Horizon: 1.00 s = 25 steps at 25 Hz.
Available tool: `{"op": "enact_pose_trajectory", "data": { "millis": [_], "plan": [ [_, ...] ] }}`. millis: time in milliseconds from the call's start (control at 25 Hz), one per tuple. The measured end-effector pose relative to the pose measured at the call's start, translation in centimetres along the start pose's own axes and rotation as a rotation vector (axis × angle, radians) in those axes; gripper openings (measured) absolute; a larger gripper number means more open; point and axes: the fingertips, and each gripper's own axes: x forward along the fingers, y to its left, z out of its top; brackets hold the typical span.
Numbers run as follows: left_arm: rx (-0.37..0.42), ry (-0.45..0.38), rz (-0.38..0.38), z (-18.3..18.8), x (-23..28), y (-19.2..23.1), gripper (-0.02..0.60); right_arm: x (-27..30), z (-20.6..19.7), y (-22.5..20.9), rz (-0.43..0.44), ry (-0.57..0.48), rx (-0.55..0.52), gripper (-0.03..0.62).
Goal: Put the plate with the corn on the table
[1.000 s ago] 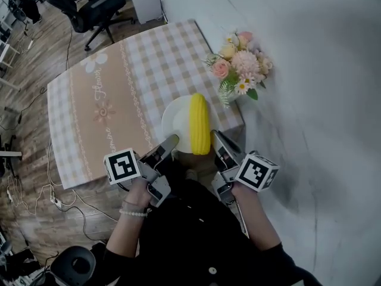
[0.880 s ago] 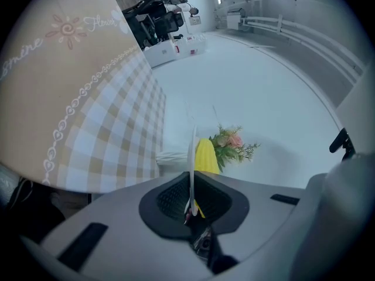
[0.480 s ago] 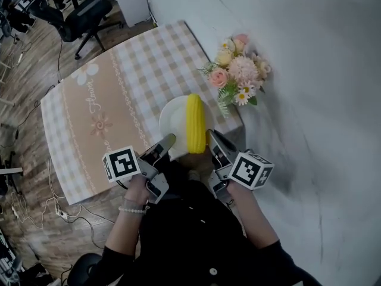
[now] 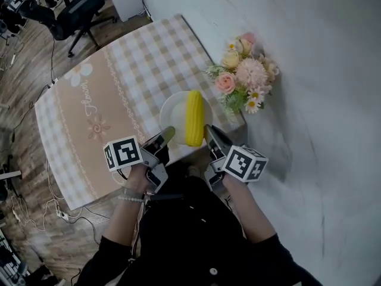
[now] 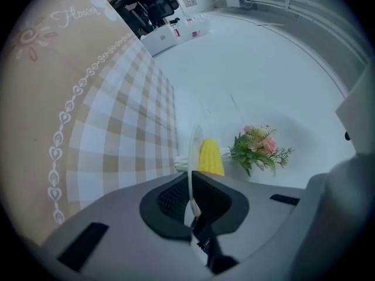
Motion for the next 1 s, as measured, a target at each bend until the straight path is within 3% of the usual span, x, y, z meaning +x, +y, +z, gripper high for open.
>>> {"op": "enact_pose_trajectory", "data": {
  "millis": [320, 1000],
  "plan": [
    [0.05, 0.063, 0.033, 2.3, 1.6, 2.4, 0.021, 3.0, -0.5, -1.5, -0.074, 0.013, -0.017, 0.097],
    [0.027, 0.103, 0.055, 6.3, 4.7, 7.0, 0.021, 8.8, -0.8, -4.5, -0.174, 0.062, 0.02, 0.099]
  ]
}}
